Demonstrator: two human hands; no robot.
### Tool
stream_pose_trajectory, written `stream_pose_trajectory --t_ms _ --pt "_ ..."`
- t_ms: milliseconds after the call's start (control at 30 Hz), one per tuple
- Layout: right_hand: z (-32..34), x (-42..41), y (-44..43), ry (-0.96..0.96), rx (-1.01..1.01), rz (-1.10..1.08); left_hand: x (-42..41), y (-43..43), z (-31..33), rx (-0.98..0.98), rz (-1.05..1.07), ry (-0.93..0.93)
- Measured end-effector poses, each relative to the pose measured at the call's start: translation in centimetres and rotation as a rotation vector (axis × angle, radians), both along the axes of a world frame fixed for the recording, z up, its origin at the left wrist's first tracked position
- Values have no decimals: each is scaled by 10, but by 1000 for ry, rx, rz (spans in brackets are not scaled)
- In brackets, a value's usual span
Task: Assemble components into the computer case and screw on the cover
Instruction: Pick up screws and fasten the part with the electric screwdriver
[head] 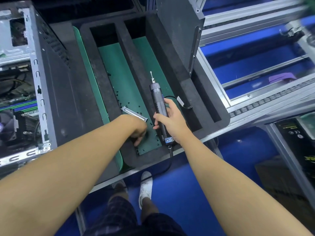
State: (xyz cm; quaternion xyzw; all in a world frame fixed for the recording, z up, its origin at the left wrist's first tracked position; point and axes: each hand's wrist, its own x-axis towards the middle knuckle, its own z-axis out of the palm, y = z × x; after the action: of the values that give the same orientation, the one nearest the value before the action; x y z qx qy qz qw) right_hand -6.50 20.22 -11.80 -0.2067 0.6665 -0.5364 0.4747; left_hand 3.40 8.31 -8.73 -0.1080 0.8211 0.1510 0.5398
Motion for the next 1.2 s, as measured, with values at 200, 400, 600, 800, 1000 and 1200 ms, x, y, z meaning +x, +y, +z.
stream_pose_trajectory --t_ms 200,400,600,800,1000,1200 --pt "-2 0 -1 -5 2 -11 -1 21 -45 52 -143 -99" --pt "-2 -1 0 -4 -1 -12 0 21 -53 -111 -90 -28" --pt "1 0 0 -1 -6 -13 -5 -16 -41 -302 341 370" --pt "3 0 0 8 -3 -23 -4 -34 -33 -304 376 424" --pt "4 0 0 17 -1 -26 2 -20 -35 -360 204 389" --pt "4 0 0 12 10 -34 6 -11 -47 -173 104 399"
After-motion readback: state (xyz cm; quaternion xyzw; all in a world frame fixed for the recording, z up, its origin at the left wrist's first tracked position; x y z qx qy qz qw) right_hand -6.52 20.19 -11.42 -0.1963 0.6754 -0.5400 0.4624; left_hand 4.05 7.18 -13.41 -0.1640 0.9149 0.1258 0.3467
